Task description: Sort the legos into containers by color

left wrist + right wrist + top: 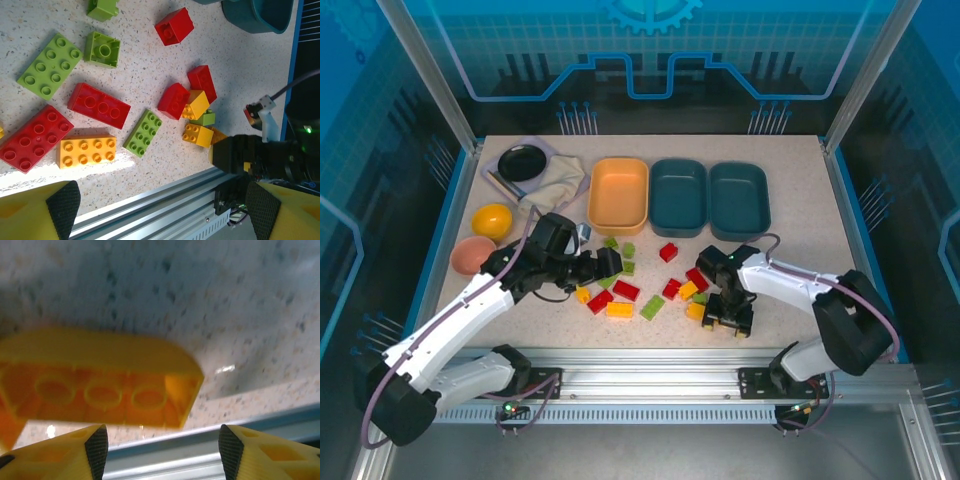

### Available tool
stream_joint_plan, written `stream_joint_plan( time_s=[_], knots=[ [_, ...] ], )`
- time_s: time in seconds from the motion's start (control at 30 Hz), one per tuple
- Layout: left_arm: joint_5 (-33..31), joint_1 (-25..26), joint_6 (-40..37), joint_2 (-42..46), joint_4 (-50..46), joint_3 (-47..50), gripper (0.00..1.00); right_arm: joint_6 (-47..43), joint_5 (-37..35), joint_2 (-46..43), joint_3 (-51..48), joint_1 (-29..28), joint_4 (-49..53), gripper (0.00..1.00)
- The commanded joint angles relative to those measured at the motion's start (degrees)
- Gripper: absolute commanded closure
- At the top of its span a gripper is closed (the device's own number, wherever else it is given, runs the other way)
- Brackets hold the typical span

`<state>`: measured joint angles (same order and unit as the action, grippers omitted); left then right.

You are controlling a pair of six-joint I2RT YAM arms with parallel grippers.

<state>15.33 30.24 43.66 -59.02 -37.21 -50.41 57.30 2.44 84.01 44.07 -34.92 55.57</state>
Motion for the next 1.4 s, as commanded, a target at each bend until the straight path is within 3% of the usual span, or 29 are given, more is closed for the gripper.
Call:
stream_joint_plan(
  time_s=[0.0, 0.37, 0.8, 1.0, 1.2, 1.37],
  knots=[
    [0.8, 0.5, 1.3, 1.3, -0.4, 0.7, 0.10, -4.7, -3.0, 1.8, 2.9, 4.0, -1.0, 0.37],
    [3.3, 1.3, 2.5, 0.1, 5.1, -0.2, 0.10, -14.1, -3.8, 6.3, 7.9, 17.6, -3.9, 0.39],
    [7.0, 2.2, 6.6, -4.4, 15.7, 0.3, 0.09, -12.3, -1.2, 8.1, 4.2, 18.6, -9.0, 0.52],
    [7.0, 3.0, 6.7, -5.8, 16.5, -0.2, 0.10, -10.5, -1.8, 6.6, 3.3, 18.3, -10.0, 0.68],
    [5.4, 3.1, 7.1, -7.4, 14.9, -5.8, 0.09, -13.0, -10.5, -1.2, 13.7, 16.8, -1.5, 0.72],
    [2.5, 2.7, 6.7, -12.4, 11.1, -13.9, 0.10, -20.3, -13.4, 4.9, 29.4, 20.2, 0.6, 0.71]
  ],
)
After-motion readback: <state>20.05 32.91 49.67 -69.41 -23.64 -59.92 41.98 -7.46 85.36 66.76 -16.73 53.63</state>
